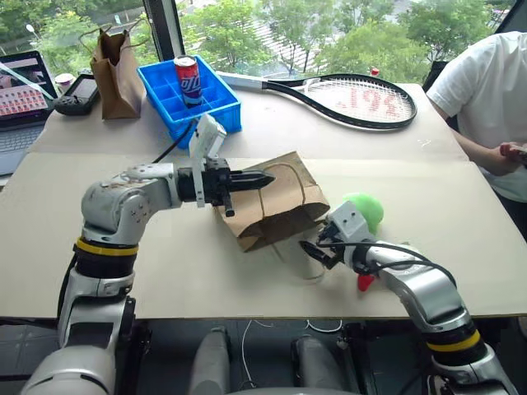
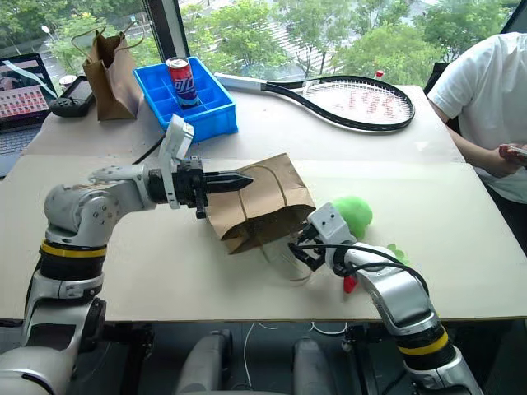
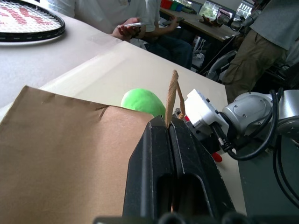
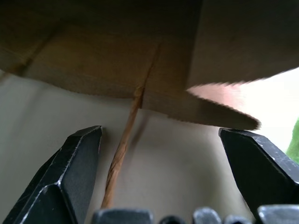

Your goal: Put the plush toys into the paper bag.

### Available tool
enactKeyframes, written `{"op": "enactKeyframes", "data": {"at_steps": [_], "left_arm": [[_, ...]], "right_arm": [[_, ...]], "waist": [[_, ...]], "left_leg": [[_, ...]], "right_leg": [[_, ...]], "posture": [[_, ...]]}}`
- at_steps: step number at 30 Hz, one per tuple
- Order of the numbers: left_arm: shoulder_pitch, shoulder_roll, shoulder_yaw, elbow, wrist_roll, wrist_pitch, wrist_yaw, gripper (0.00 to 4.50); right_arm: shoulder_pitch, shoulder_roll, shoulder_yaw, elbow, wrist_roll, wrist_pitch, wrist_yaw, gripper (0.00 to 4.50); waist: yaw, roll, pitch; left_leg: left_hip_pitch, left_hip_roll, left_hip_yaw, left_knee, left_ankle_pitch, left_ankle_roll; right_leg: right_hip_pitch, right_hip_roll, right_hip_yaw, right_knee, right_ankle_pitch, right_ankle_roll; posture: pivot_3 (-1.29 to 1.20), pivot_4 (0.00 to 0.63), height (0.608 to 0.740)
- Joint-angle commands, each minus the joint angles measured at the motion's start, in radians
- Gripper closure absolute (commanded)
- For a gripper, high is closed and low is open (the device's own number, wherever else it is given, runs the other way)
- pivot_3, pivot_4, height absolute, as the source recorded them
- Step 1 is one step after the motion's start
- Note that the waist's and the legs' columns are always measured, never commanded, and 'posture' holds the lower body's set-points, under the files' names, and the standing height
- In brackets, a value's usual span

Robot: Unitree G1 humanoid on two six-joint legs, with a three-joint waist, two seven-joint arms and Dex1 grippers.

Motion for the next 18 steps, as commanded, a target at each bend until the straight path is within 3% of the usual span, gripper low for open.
{"op": "enactKeyframes", "data": {"at_steps": [1, 8, 12, 18], "left_arm": [[0.009, -0.018, -0.014, -0.053, 0.013, -0.033, 0.016, 4.50], [0.006, -0.056, -0.037, -0.023, 0.041, -0.061, 0.032, 4.50], [-0.015, -0.054, -0.008, -0.010, 0.027, -0.054, 0.033, 4.50], [-0.050, -0.068, 0.011, -0.007, 0.013, -0.046, 0.047, 4.50]], "right_arm": [[0.015, 0.006, -0.136, -0.090, 0.072, 0.044, 0.018, 0.07], [-0.011, 0.068, -0.232, -0.182, 0.249, 0.187, 0.050, 0.07], [-0.061, 0.051, -0.399, -0.194, 0.316, 0.223, 0.018, 0.07], [-0.123, -0.082, -0.384, 0.008, 0.179, 0.135, -0.001, 0.07]], "waist": [[0.002, 0.000, 0.000], [-0.003, 0.000, 0.000], [-0.002, 0.000, 0.000], [0.004, 0.000, 0.000]], "left_leg": [[0.000, 0.000, 0.000, 0.000, 0.000, 0.000], [0.001, 0.000, 0.000, 0.000, 0.000, 0.000], [0.001, 0.000, 0.000, 0.000, 0.000, 0.000], [0.001, 0.000, 0.000, 0.000, 0.000, 0.000]], "right_leg": [[0.000, 0.000, 0.000, 0.000, -0.001, -0.002], [0.000, 0.001, 0.000, 0.001, -0.001, -0.002], [0.000, 0.001, 0.000, 0.001, -0.001, -0.002], [0.001, 0.000, 0.000, 0.000, -0.003, -0.005]], "posture": [[0.00, 0.150, 0.735], [0.00, 0.150, 0.735], [0.00, 0.150, 0.735], [0.00, 0.150, 0.735]]}}
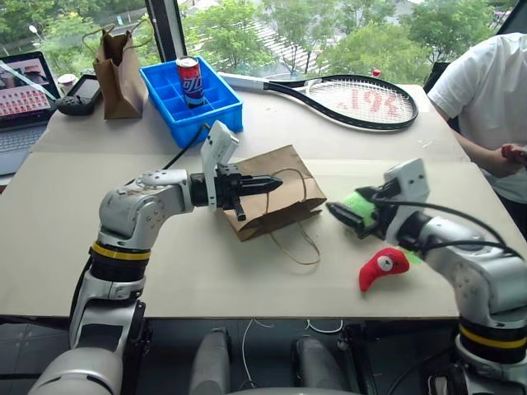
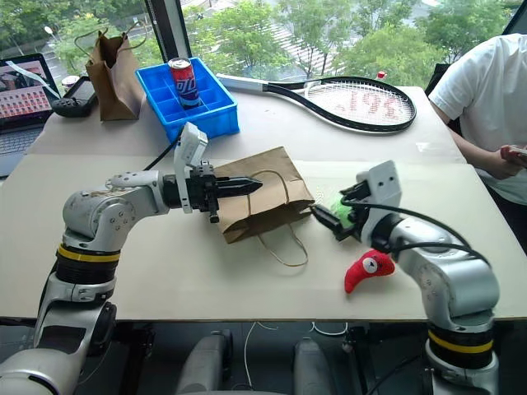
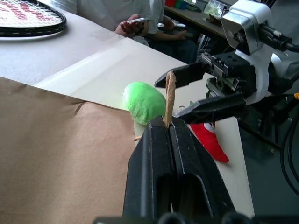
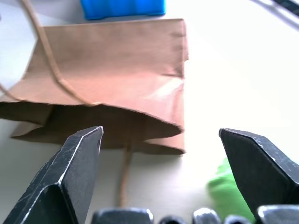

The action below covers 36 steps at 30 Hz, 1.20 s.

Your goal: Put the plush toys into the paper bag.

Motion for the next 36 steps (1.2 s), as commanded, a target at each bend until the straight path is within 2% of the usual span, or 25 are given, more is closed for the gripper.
{"op": "enactKeyframes", "data": {"at_steps": [1, 6, 8, 11, 14, 15, 16, 20, 23, 27, 31, 36], "left_arm": [[-0.052, -0.012, 0.031, -0.014, -0.021, -0.008, 0.009, 4.50], [-0.081, -0.022, 0.045, -0.006, -0.032, 0.000, 0.020, 4.50], [-0.088, -0.025, 0.044, -0.005, -0.031, -0.002, 0.022, 4.50], [-0.097, -0.026, 0.041, 0.002, -0.024, -0.006, 0.023, 4.50], [-0.113, -0.037, 0.047, 0.018, -0.025, -0.004, 0.037, 4.50], [-0.118, -0.039, 0.046, 0.023, -0.024, -0.005, 0.039, 4.50], [-0.124, -0.042, 0.045, 0.030, -0.023, -0.005, 0.042, 4.50], [-0.142, -0.057, 0.037, 0.055, -0.018, 0.002, 0.059, 4.50], [-0.145, -0.073, 0.034, 0.059, -0.017, 0.002, 0.076, 4.50], [-0.150, -0.093, 0.039, 0.041, -0.033, 0.021, 0.098, 4.50], [-0.152, -0.109, 0.041, 0.014, -0.056, 0.045, 0.103, 4.50], [-0.142, -0.123, 0.025, -0.027, -0.077, 0.069, 0.101, 4.50]], "right_arm": [[-0.018, -0.029, 0.032, 0.130, -0.078, -0.084, -0.003, 0.07], [-0.042, 0.005, 0.136, 0.345, -0.170, -0.182, -0.006, 0.07], [-0.038, 0.039, 0.166, 0.439, -0.201, -0.229, -0.014, 0.59], [-0.013, 0.038, 0.197, 0.460, -0.238, -0.267, 0.000, 1.50], [0.010, 0.005, 0.191, 0.395, -0.240, -0.279, 0.035, 2.51], [0.017, -0.033, 0.193, 0.350, -0.249, -0.281, 0.058, 2.75], [0.019, -0.074, 0.188, 0.302, -0.250, -0.281, 0.086, 3.22], [0.000, -0.154, 0.137, 0.134, -0.137, -0.194, 0.189, 4.42], [-0.005, -0.156, 0.151, 0.038, -0.070, -0.107, 0.221, 4.50], [-0.060, -0.075, 0.234, -0.007, -0.063, -0.044, 0.166, 4.50], [-0.150, 0.011, 0.332, 0.062, -0.113, -0.054, 0.124, 4.50], [-0.270, 0.118, 0.393, 0.207, -0.150, -0.081, 0.099, 4.50]], "waist": [[0.000, 0.000, 0.000], [-0.008, 0.000, 0.000], [-0.012, 0.000, 0.000], [-0.017, 0.000, 0.000], [-0.014, 0.000, 0.000], [-0.012, 0.000, 0.000], [-0.009, 0.000, 0.000], [-0.007, 0.000, 0.000], [-0.015, 0.000, 0.000], [-0.020, 0.000, 0.000], [-0.020, 0.000, 0.000], [-0.017, 0.000, 0.000]], "left_leg": [[0.000, 0.000, 0.000, 0.000, 0.000, 0.000], [0.000, 0.000, 0.000, 0.000, 0.000, 0.000], [0.000, 0.000, 0.000, 0.000, 0.000, 0.000], [0.001, 0.000, 0.000, 0.000, 0.000, 0.000], [0.001, 0.000, 0.000, 0.000, 0.000, 0.000], [0.001, 0.000, 0.000, 0.000, 0.000, 0.000], [0.001, -0.001, 0.000, 0.000, 0.000, 0.000], [0.000, -0.001, 0.000, 0.000, 0.000, 0.000], [0.001, 0.000, 0.000, -0.001, 0.000, 0.000], [0.001, 0.000, -0.001, -0.001, 0.000, 0.000], [0.000, -0.001, -0.001, -0.001, 0.000, 0.000], [0.000, -0.001, -0.001, -0.001, 0.000, 0.000]], "right_leg": [[0.000, 0.000, 0.000, 0.000, 0.000, 0.000], [0.000, 0.000, 0.001, 0.000, 0.001, 0.004], [0.000, 0.001, 0.001, 0.001, 0.002, 0.004], [0.001, 0.000, 0.001, 0.001, 0.001, 0.004], [0.002, 0.000, 0.001, 0.001, 0.001, 0.005], [0.002, 0.000, 0.001, 0.000, 0.001, 0.005], [0.002, 0.000, 0.001, 0.001, 0.001, 0.005], [0.001, 0.000, 0.002, 0.000, 0.001, 0.005], [0.001, 0.001, 0.002, 0.001, 0.001, 0.005], [0.000, 0.001, 0.002, 0.001, 0.001, 0.005], [0.000, 0.001, 0.002, 0.001, 0.001, 0.004], [0.000, 0.001, 0.002, 0.001, 0.001, 0.005]], "posture": [[0.00, 0.150, 0.735], [0.00, 0.150, 0.735], [0.00, 0.150, 0.735], [0.00, 0.150, 0.735], [0.00, 0.150, 0.735], [0.00, 0.150, 0.735], [0.00, 0.150, 0.735], [0.00, 0.150, 0.735], [0.00, 0.150, 0.735], [0.00, 0.150, 0.735], [0.00, 0.150, 0.735], [0.00, 0.150, 0.735]]}}
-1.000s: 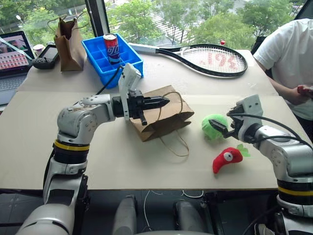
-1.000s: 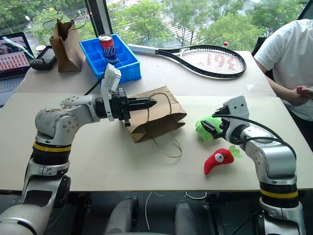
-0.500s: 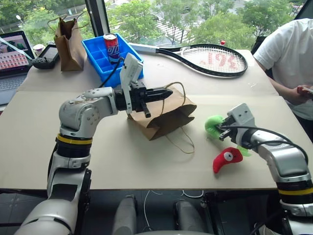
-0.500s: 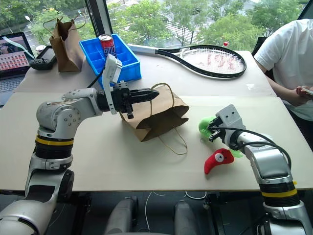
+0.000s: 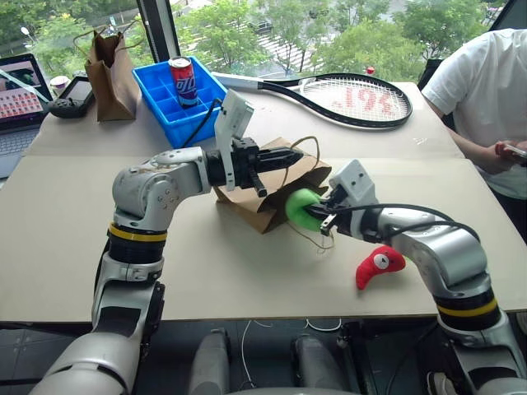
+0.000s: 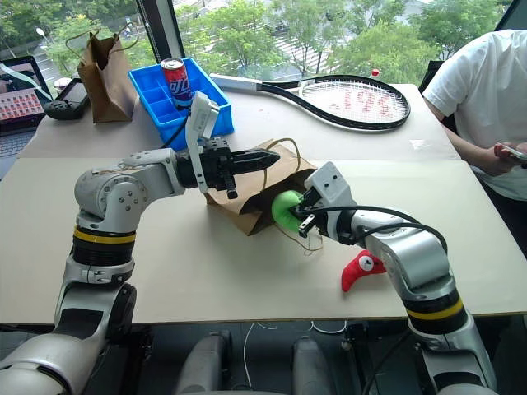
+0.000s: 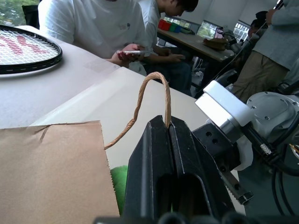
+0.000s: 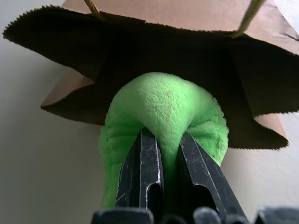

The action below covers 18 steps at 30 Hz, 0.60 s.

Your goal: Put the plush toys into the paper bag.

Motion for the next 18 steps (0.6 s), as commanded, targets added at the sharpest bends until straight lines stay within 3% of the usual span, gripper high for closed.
{"op": "enactKeyframes", "data": {"at_steps": [1, 4, 10, 18], "left_arm": [[-0.017, -0.024, 0.003, -0.067, -0.044, 0.026, 0.008, 4.50], [-0.010, -0.054, 0.006, -0.097, -0.071, 0.052, 0.028, 4.50], [-0.005, -0.076, 0.016, -0.121, -0.091, 0.074, 0.059, 4.50], [0.012, -0.064, 0.028, -0.137, -0.103, 0.081, 0.085, 4.50]], "right_arm": [[-0.080, 0.064, 0.022, 0.107, -0.039, -0.043, -0.025, 4.50], [-0.106, 0.164, -0.009, 0.237, -0.035, -0.073, -0.057, 4.50], [-0.064, 0.408, -0.205, 0.397, 0.075, -0.102, -0.161, 4.50], [-0.002, 0.623, -0.403, 0.411, 0.215, -0.078, -0.301, 4.50]], "waist": [[0.000, 0.000, 0.000], [0.001, 0.000, 0.000], [-0.002, 0.000, 0.000], [-0.004, 0.001, 0.000]], "left_leg": [[0.000, 0.000, 0.000, 0.000, 0.000, 0.000], [0.000, 0.000, 0.000, 0.000, 0.000, 0.000], [0.000, 0.000, 0.000, 0.000, 0.000, 0.000], [0.000, 0.000, -0.001, -0.001, 0.000, 0.000]], "right_leg": [[0.000, 0.000, 0.000, 0.000, 0.000, 0.000], [0.000, 0.000, 0.000, 0.000, 0.000, 0.000], [-0.001, 0.000, 0.000, 0.001, 0.000, 0.000], [-0.001, 0.001, 0.000, 0.002, 0.000, 0.000]], "posture": [[0.00, 0.150, 0.735], [0.00, 0.150, 0.735], [0.00, 0.150, 0.735], [0.00, 0.150, 0.735]]}}
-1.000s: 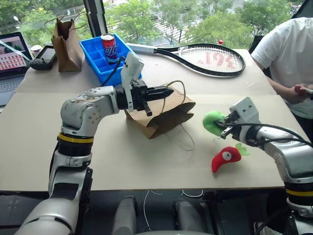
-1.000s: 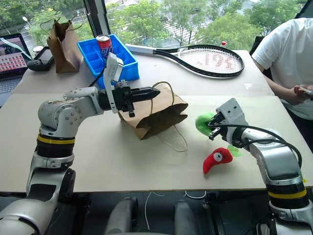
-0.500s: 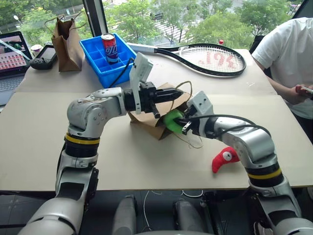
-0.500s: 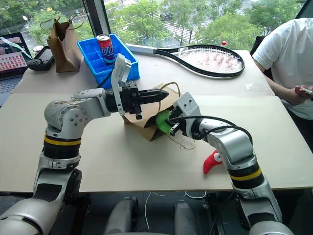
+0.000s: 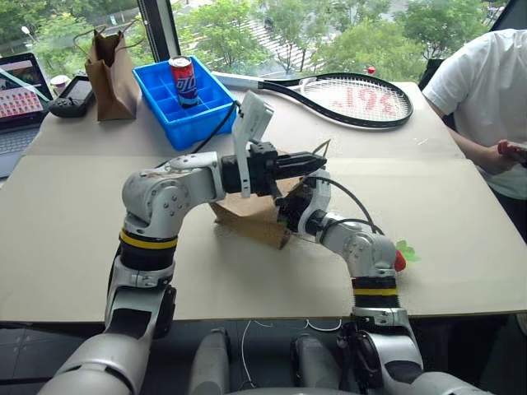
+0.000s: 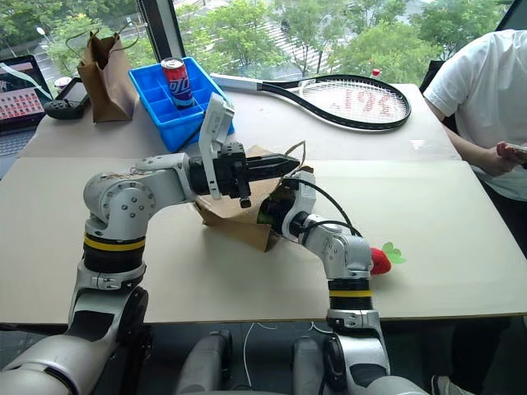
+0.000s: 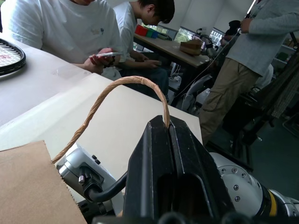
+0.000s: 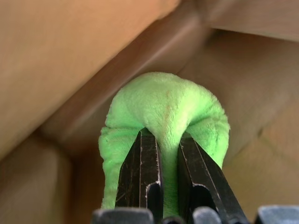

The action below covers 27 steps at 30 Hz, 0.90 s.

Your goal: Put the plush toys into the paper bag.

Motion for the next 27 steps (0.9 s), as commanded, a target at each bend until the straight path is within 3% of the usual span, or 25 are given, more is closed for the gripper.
{"op": "enactKeyframes", "data": {"at_steps": [1, 4, 5, 11, 15, 16, 23, 27], "left_arm": [[-0.003, 0.004, 0.021, -0.042, -0.025, -0.001, 0.007, 4.50], [0.003, 0.011, 0.011, -0.040, -0.015, -0.007, 0.008, 4.50], [0.005, 0.015, 0.008, -0.039, -0.011, -0.009, 0.008, 4.50], [0.029, 0.044, -0.016, -0.035, 0.018, -0.030, -0.005, 4.50], [0.025, 0.058, -0.022, -0.017, 0.039, -0.052, -0.020, 4.50], [0.025, 0.062, -0.021, -0.009, 0.045, -0.058, -0.022, 4.50], [0.040, 0.070, -0.015, 0.009, 0.056, -0.075, -0.030, 4.50], [0.017, 0.064, -0.018, 0.039, 0.062, -0.087, -0.052, 4.50]], "right_arm": [[0.002, 0.037, -0.054, -0.030, 0.061, 0.008, -0.049, 4.50], [0.008, 0.035, -0.051, -0.048, 0.072, 0.018, -0.063, 4.50], [0.013, 0.019, -0.036, -0.061, 0.063, 0.019, -0.058, 3.53], [0.063, -0.102, 0.020, -0.205, 0.078, 0.086, -0.018, 1.64], [0.110, -0.295, 0.125, -0.386, 0.004, 0.113, 0.008, 0.20], [0.113, -0.324, 0.134, -0.434, 0.004, 0.126, 0.003, 0.02], [0.198, -0.514, 0.151, -0.704, 0.012, 0.244, 0.007, 0.02], [0.262, -0.666, -0.011, -0.834, 0.052, 0.361, 0.038, 0.02]], "waist": [[-0.001, 0.000, 0.000], [-0.001, 0.000, 0.000], [-0.001, 0.000, 0.000], [0.001, 0.001, 0.000], [0.002, 0.001, 0.000], [0.001, 0.001, 0.000], [0.001, 0.001, 0.000], [0.007, 0.002, 0.001]], "left_leg": [[0.000, 0.000, 0.000, 0.000, 0.000, 0.000], [0.000, 0.000, 0.000, 0.000, 0.000, 0.000], [0.000, 0.000, 0.000, 0.000, 0.000, 0.000], [0.000, 0.000, 0.000, -0.001, 0.000, 0.000], [-0.001, 0.000, 0.000, -0.001, 0.000, 0.000], [-0.001, 0.000, 0.000, -0.001, 0.000, 0.000], [0.001, 0.000, 0.000, -0.003, 0.000, 0.000], [0.000, -0.001, 0.000, -0.003, 0.000, 0.000]], "right_leg": [[0.000, 0.000, 0.000, 0.000, 0.000, 0.000], [0.000, 0.000, 0.000, 0.000, 0.000, 0.000], [0.000, 0.000, 0.000, 0.000, 0.000, 0.000], [0.000, 0.000, 0.000, 0.000, 0.000, 0.000], [0.000, -0.001, 0.000, -0.001, 0.000, 0.000], [0.000, -0.001, 0.000, -0.001, 0.000, -0.001], [-0.001, 0.000, 0.000, -0.001, -0.002, -0.001], [-0.001, -0.001, 0.000, -0.002, -0.002, -0.001]], "posture": [[0.00, 0.150, 0.735], [0.00, 0.150, 0.735], [0.00, 0.150, 0.735], [0.00, 0.150, 0.735], [0.00, 0.150, 0.735], [0.00, 0.150, 0.735], [0.00, 0.150, 0.735], [0.00, 0.150, 0.735]]}}
